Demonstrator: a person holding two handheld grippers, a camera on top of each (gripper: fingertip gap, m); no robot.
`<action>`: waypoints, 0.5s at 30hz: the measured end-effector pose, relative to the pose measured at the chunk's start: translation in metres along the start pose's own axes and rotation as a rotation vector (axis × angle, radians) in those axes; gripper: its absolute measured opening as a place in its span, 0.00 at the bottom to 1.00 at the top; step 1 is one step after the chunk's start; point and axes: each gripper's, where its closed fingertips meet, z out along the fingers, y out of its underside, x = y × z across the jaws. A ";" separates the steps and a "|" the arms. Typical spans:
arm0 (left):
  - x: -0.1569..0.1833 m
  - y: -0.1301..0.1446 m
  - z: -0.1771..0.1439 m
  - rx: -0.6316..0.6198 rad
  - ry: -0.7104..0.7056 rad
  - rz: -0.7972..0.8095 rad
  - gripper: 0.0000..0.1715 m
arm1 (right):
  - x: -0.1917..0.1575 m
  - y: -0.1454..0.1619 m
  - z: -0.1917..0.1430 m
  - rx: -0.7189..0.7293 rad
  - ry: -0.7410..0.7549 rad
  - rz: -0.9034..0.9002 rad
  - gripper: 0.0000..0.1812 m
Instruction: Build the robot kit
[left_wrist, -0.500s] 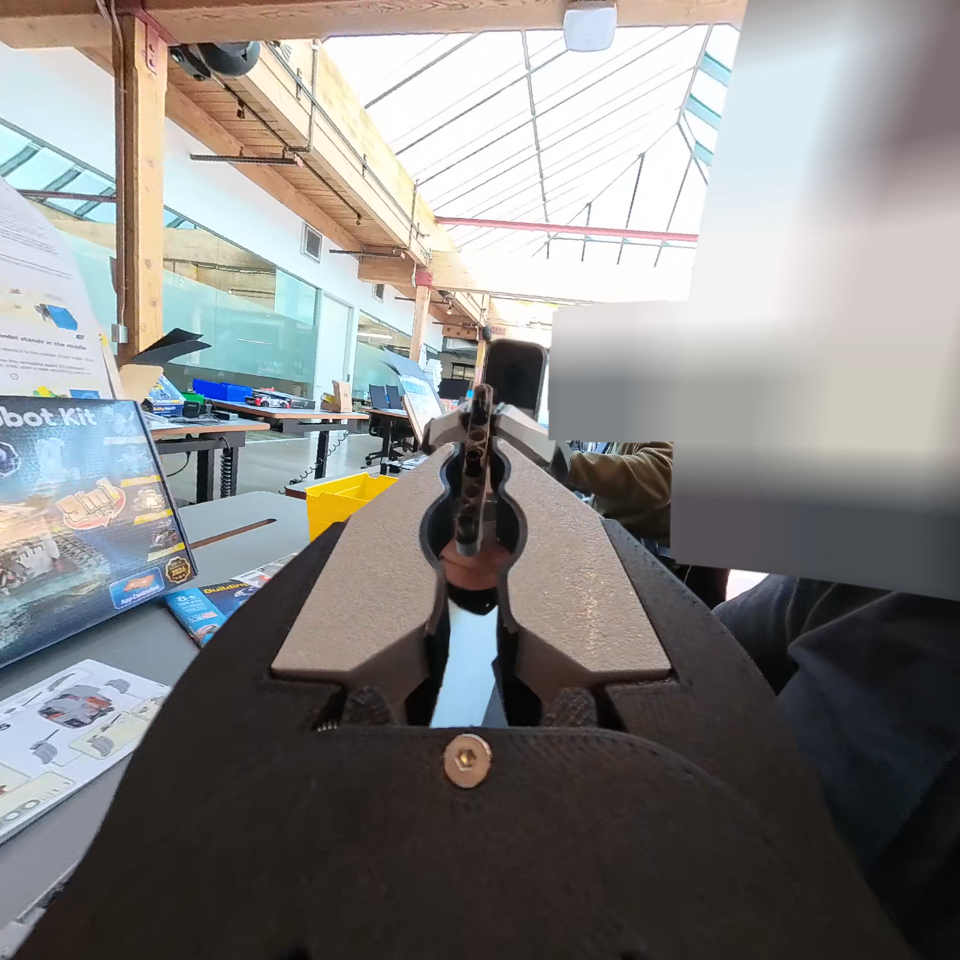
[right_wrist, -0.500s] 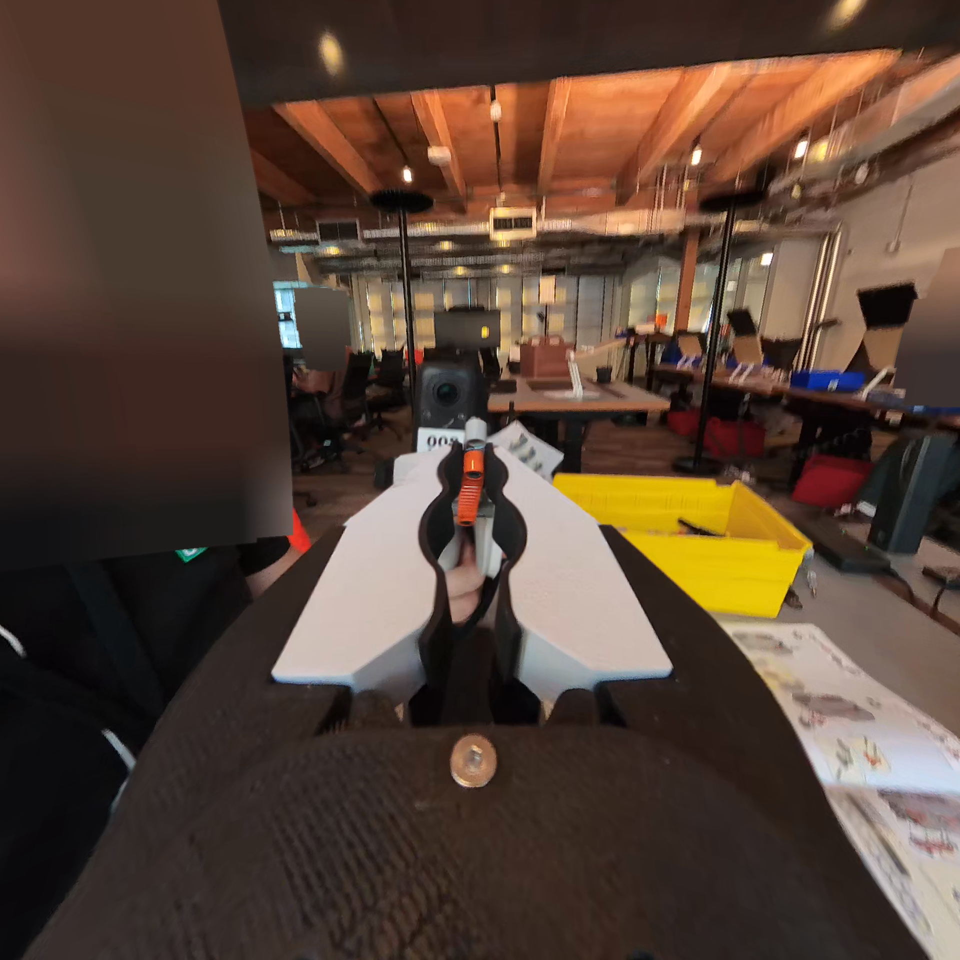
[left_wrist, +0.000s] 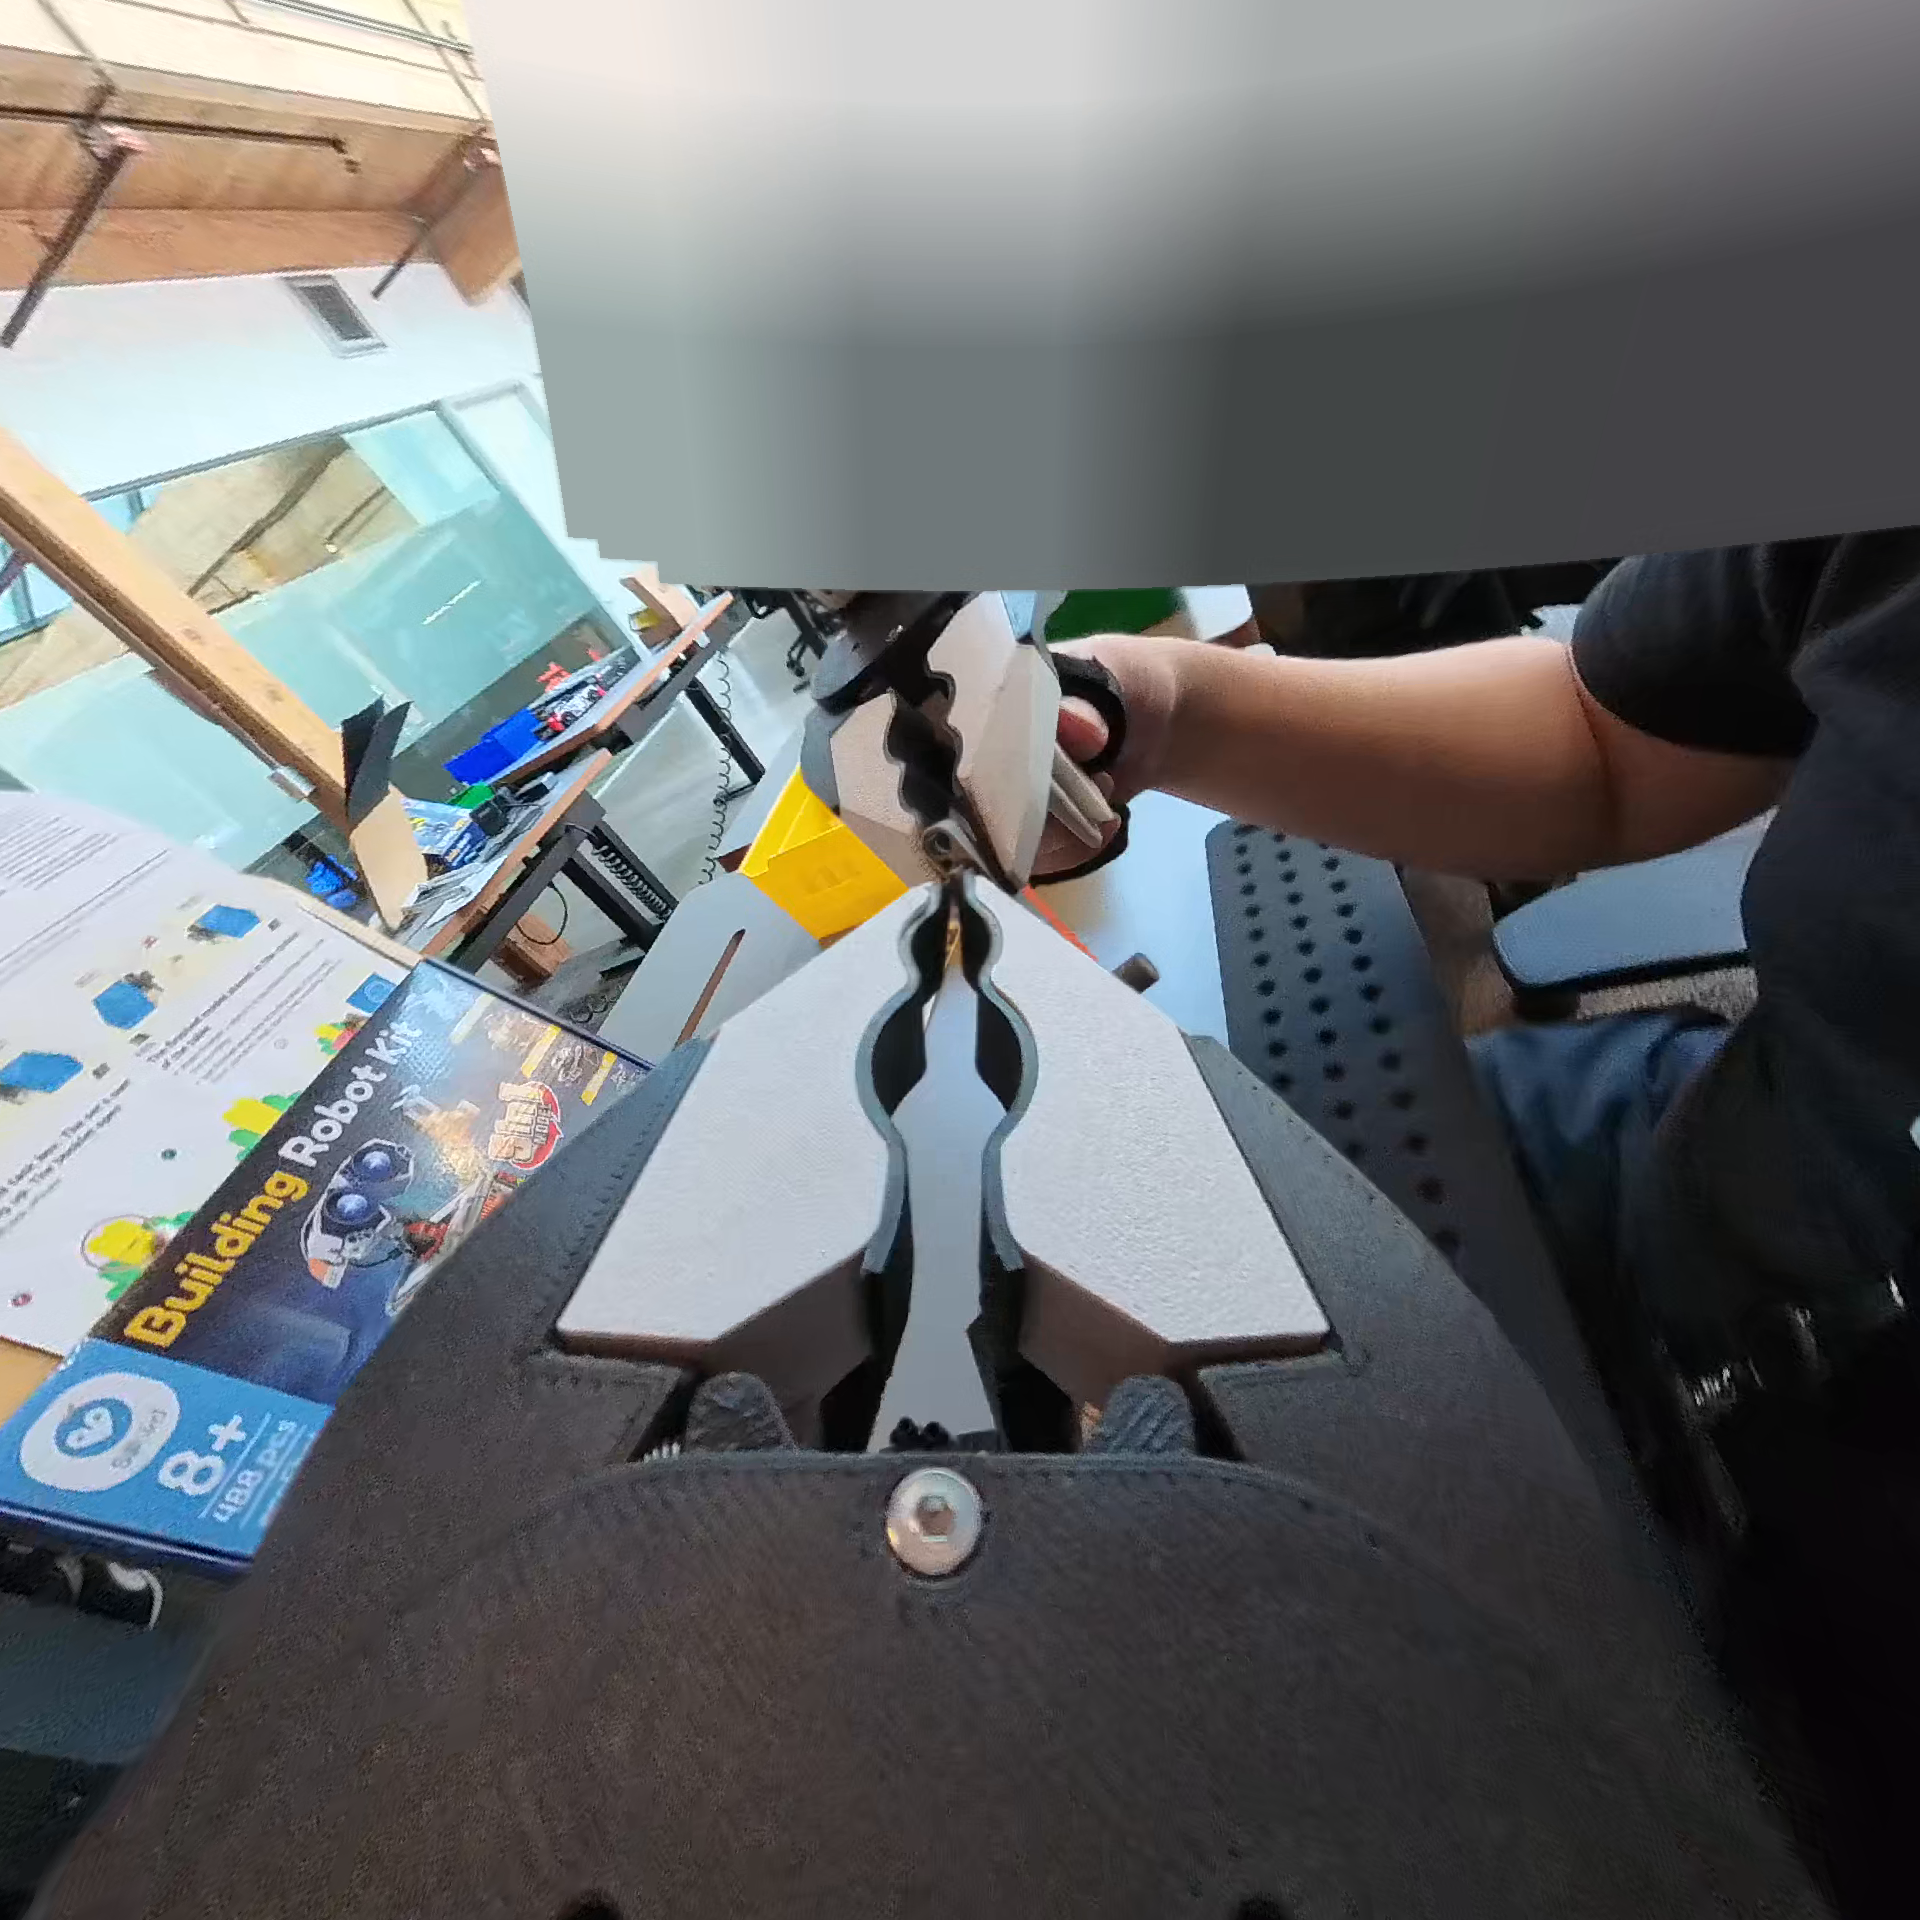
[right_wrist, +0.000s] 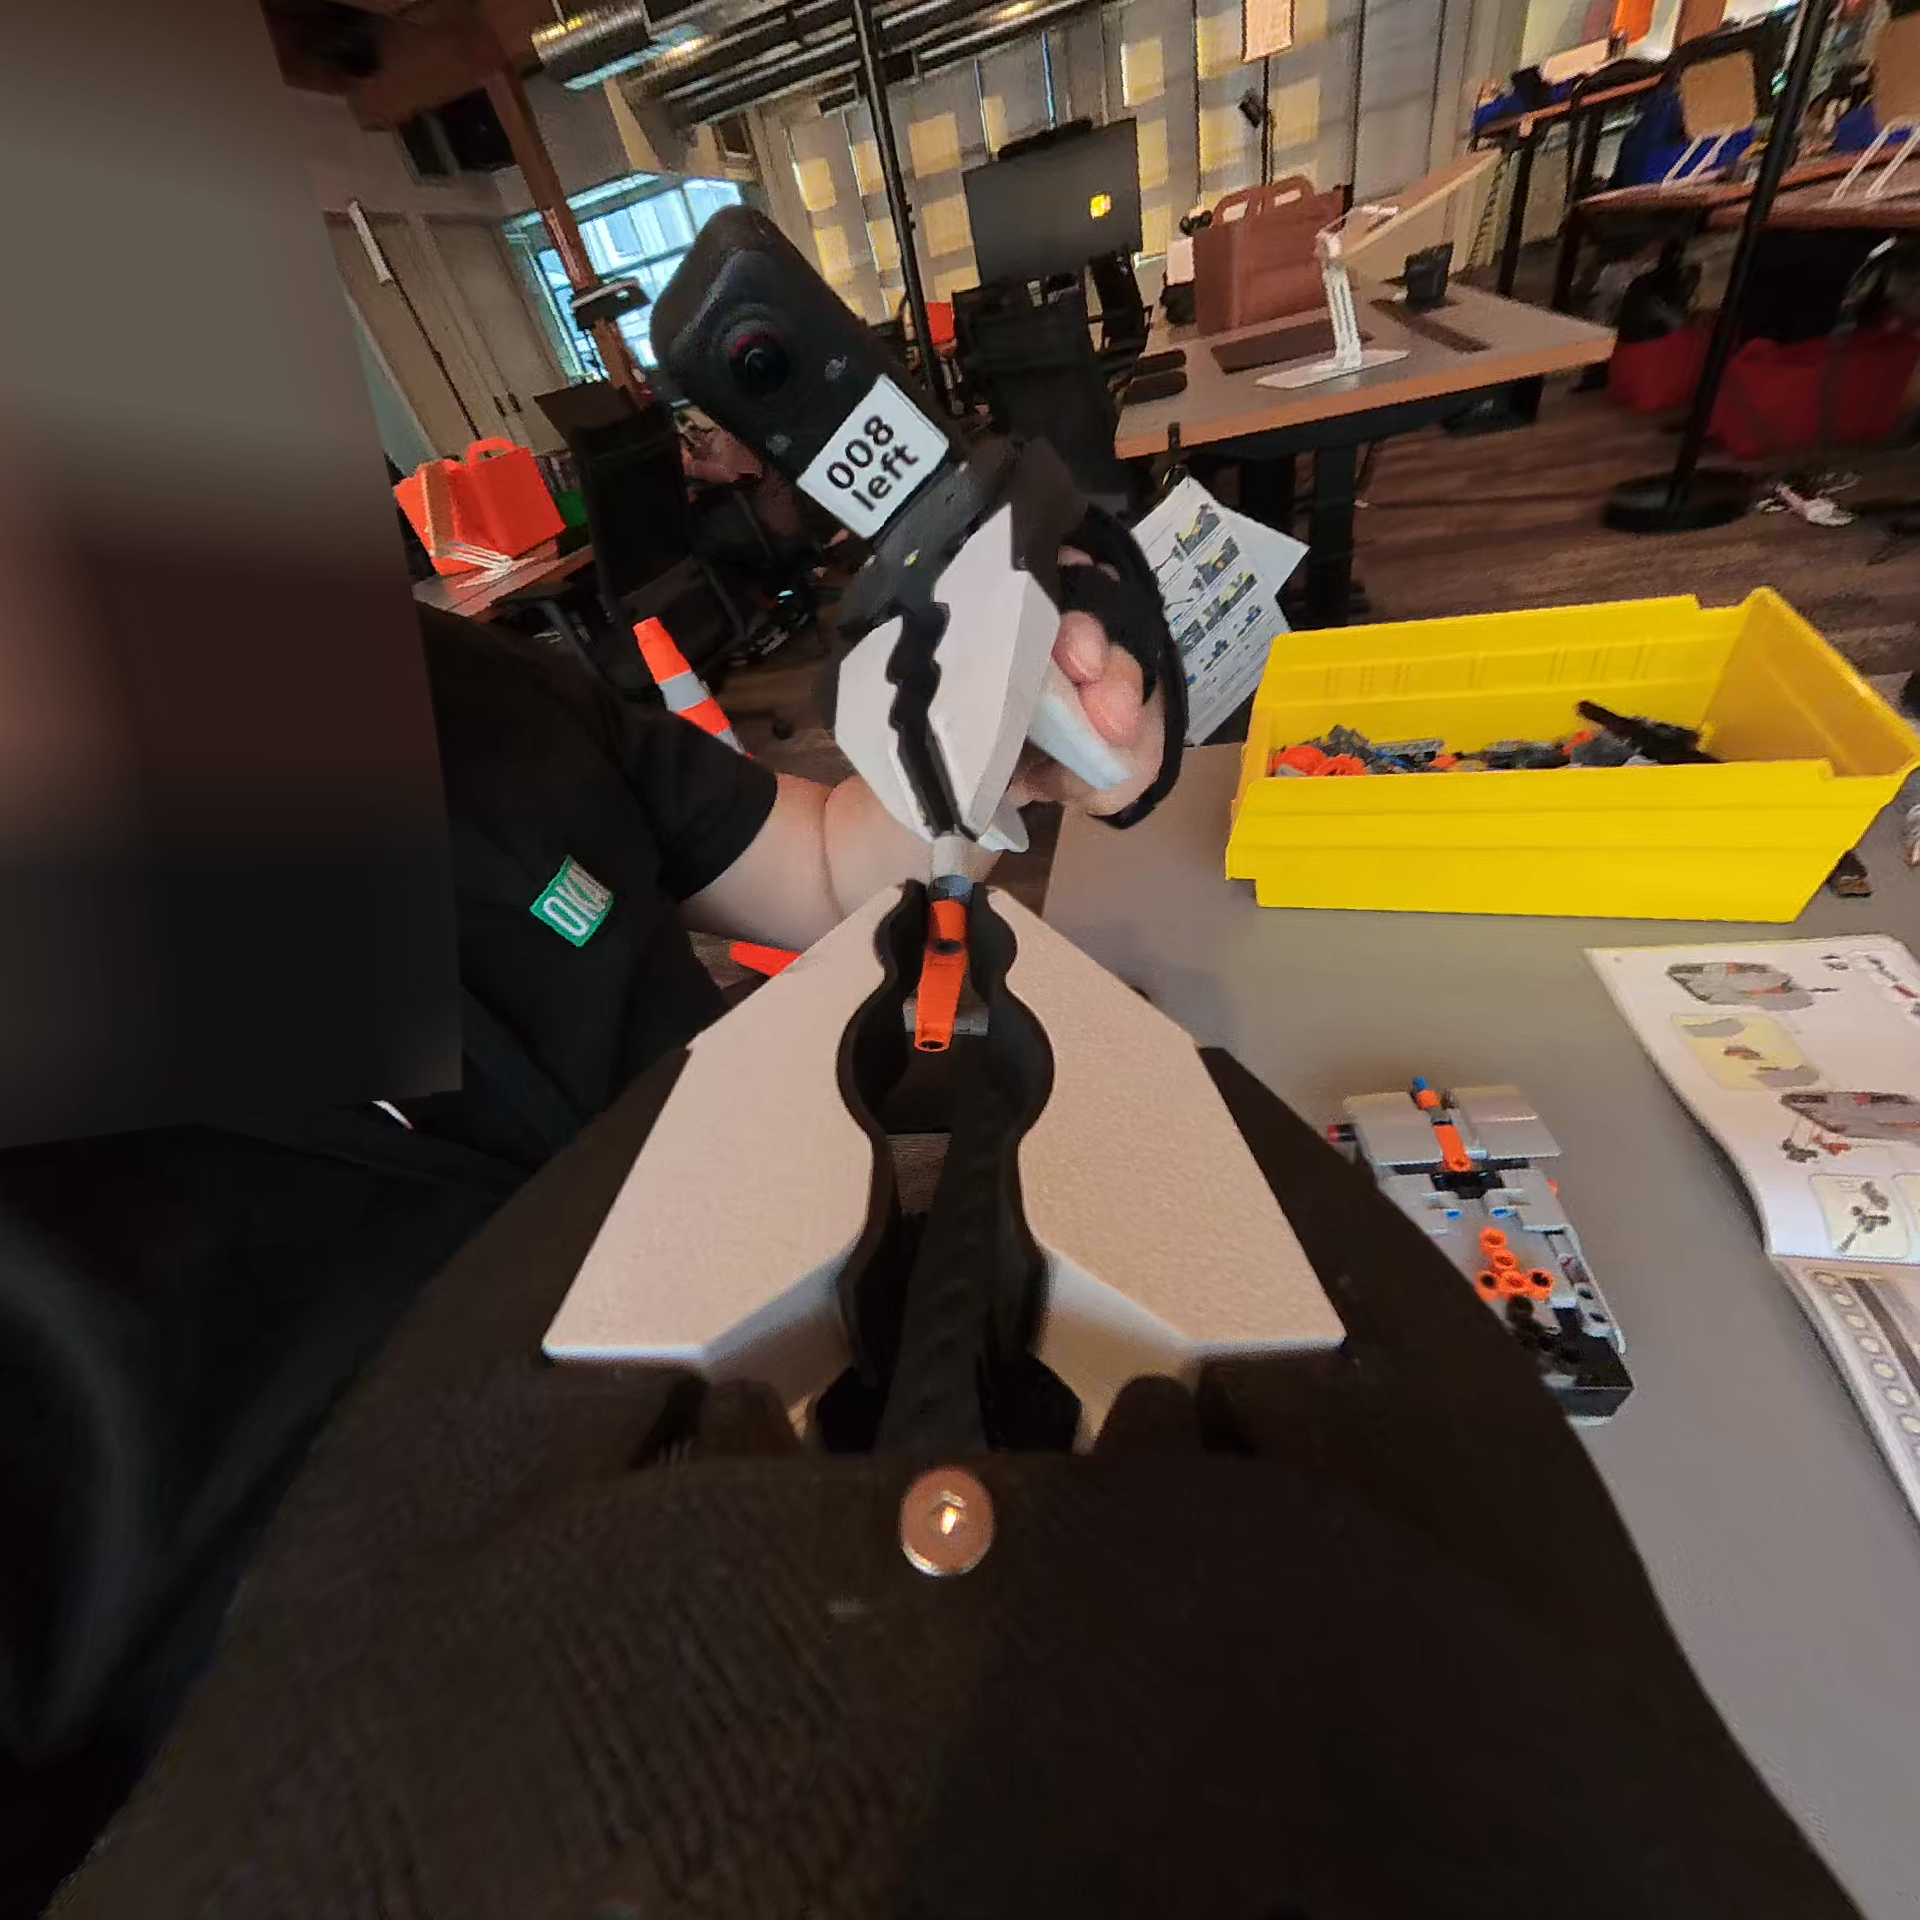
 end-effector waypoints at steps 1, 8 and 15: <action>0.001 -0.001 0.000 -0.007 0.018 0.007 0.00 | -0.002 0.000 -0.001 -0.001 -0.015 0.016 0.03; 0.011 0.002 0.005 -0.066 0.124 0.075 0.01 | -0.006 0.009 0.000 -0.051 -0.099 0.141 0.03; 0.018 0.004 0.007 -0.103 0.203 0.092 0.01 | -0.010 0.013 0.001 -0.072 -0.206 0.240 0.03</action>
